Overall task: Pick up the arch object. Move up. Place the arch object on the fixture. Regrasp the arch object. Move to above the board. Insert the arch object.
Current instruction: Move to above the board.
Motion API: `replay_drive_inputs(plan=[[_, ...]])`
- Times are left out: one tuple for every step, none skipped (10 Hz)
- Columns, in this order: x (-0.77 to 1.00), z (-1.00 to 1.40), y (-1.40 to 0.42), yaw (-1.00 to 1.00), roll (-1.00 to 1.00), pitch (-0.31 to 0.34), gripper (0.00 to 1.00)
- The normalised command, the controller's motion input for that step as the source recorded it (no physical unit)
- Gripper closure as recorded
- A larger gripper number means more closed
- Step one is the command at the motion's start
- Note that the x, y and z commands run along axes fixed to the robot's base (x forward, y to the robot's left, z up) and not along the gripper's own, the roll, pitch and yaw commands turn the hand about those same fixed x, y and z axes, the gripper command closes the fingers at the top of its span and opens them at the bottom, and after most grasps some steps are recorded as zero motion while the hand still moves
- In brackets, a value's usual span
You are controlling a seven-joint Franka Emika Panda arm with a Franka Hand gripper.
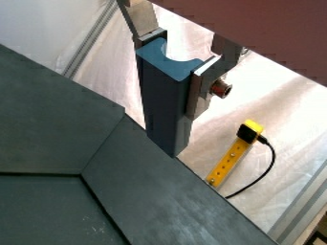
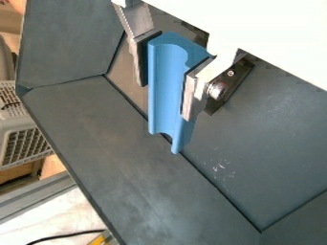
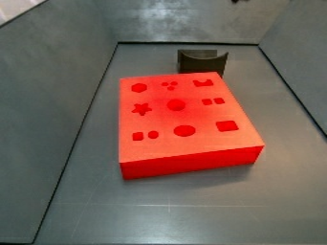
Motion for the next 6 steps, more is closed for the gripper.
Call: replay_drive_inputs(plan=[[-0.22,0.32,-1.0,-0.08,-1.0,-0.052,1.0],[-0.22,0.33,-1.0,-0.08,-1.0,-0.051,1.0],[-0.24,0.35,-1.0,-0.08,-1.0,-0.05,1.0],[-0.25,0.34,-1.0,-0.09,-1.0,-0.046,1.0],[-0.25,0.34,-1.0,-0.09,-1.0,-0.046,1.0],[-0.26,0.35,-1.0,-0.1,-1.0,-0.039,1.0]])
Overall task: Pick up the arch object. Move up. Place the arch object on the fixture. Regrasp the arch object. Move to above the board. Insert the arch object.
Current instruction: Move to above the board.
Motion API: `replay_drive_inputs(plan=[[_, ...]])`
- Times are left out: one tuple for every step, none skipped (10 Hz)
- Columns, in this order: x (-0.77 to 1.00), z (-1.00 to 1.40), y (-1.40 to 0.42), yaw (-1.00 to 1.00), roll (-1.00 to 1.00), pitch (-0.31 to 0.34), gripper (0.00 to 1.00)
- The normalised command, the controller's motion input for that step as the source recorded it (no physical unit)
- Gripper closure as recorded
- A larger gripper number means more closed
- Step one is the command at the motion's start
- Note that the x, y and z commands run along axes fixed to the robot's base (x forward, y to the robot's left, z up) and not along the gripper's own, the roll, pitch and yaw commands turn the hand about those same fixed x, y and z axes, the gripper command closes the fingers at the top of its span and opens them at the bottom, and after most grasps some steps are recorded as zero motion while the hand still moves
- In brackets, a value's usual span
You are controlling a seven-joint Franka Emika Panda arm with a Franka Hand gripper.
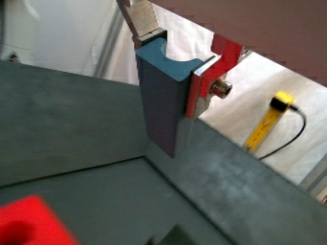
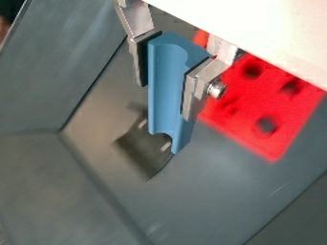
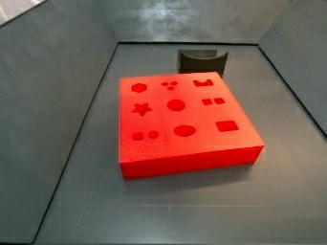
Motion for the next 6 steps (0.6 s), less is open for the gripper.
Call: replay_drive_inputs(plan=[[-0.27,0.36,-1.0,-0.1,-1.0,-0.035,1.0],[-0.29,0.38,-1.0,-0.1,-1.0,-0.028,1.0],[-0.3,0.38,-1.0,-0.1,-1.0,-0.026,1.0],[-0.22,0.28,-0.68,-0.1,-1.0,-0.017,1.0],[-0.17,0.2,-0.5,-0.1,-1.0,-0.011,1.0],[-0.11,0.08,-0.15,-0.09,-1.0,-0.019,1.0]])
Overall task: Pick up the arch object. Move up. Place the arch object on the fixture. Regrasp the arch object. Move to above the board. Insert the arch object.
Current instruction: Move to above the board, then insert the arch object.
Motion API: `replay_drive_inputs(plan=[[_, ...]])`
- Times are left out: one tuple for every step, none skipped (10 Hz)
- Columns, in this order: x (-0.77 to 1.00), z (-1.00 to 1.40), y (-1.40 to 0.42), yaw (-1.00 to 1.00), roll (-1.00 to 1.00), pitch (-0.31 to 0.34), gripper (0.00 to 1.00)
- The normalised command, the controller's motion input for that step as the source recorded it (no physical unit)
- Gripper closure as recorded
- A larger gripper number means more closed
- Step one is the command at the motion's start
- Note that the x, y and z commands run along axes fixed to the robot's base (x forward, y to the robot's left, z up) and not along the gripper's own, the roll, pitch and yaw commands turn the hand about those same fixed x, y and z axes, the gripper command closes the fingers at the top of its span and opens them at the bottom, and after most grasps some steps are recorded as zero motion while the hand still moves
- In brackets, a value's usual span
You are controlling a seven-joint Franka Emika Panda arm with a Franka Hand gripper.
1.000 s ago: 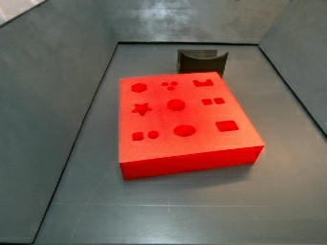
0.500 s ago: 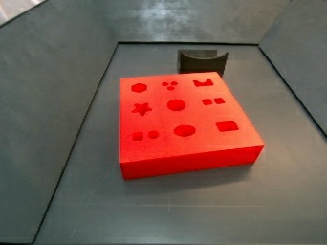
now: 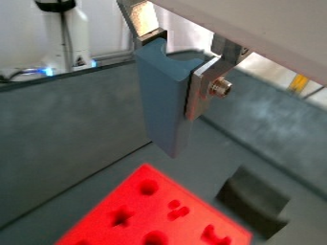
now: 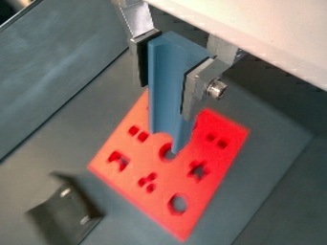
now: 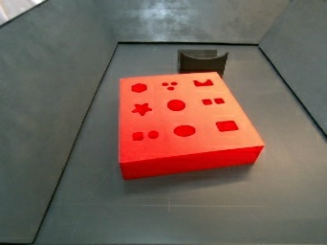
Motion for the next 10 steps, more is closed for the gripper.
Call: replay_drive_inputs(plan=[[-0.09,0.04,-0.04,-0.09,-1.0,-0.033,1.0],[-0.1,0.01,0.02,-0.06,-0.79,-0.062,1.0],[-0.11,0.02,0.02,-0.03,-0.51,-0.085,1.0],[-0.1,0.01,0.03,-0.01,-0.36,-0.089,1.0],[-0.08,0.0,0.03,-0.02,-0.29,-0.082,1.0],[0.0,-0.05,-0.02,0.0,0.01,-0.037,1.0],[0.18,-0.13,0.02,0.0,0.0,0.0,1.0],[0.0,-0.05,0.0,0.01,0.0,-0.004,1.0],[-0.02,-0.49,-0.12,0.12,0.0,-0.111,1.0],[0.01,-0.36,-0.03,0.02,0.0,-0.06,1.0]])
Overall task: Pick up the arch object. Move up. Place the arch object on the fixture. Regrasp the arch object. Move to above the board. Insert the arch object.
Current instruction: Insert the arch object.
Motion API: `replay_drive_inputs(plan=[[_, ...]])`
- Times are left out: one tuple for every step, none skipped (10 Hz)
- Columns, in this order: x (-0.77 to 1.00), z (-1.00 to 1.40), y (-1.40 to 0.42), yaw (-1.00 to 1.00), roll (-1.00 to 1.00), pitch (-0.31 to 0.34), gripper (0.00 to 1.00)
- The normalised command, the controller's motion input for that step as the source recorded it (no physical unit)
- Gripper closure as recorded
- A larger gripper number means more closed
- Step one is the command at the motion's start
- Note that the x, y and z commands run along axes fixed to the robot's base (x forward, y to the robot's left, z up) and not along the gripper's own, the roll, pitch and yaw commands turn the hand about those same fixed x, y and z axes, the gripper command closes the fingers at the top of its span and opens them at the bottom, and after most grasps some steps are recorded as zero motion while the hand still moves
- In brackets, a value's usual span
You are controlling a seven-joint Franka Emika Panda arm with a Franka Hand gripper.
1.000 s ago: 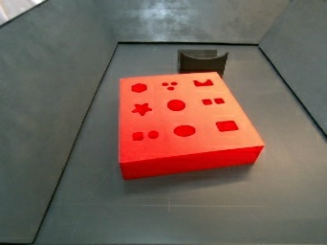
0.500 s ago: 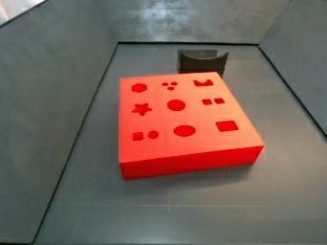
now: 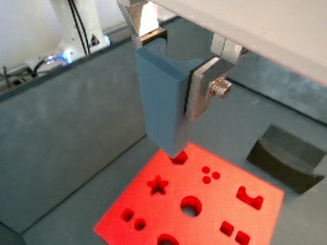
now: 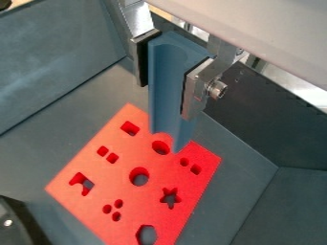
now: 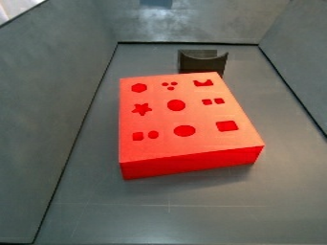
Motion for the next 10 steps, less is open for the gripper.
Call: replay_drive_inputs(plan=[[0.09,-0.21,0.0,0.0,0.0,-0.001,1.0],[0.0,0.0,0.0,0.0,0.0,-0.014,1.0],[0.13,-0.11,0.0,0.0,0.0,-0.023,1.0],[0.44,-0.08,0.32,0.0,-0.03,0.0,1.0],[0.59,-0.1,0.47,0.0,-0.06,0.0,1.0],[0.73,-0.06,0.59,-0.02,-0.07,0.0,1.0],[0.83,-0.05,0.62,-0.04,-0.05,0.029,1.0],[0.84,-0.11,0.6,-0.05,-0.04,0.054,1.0],[0.89,-0.21,0.58,-0.03,-0.03,0.067,1.0],[0.97,-0.39,0.59,0.0,-0.01,0.047,1.0]])
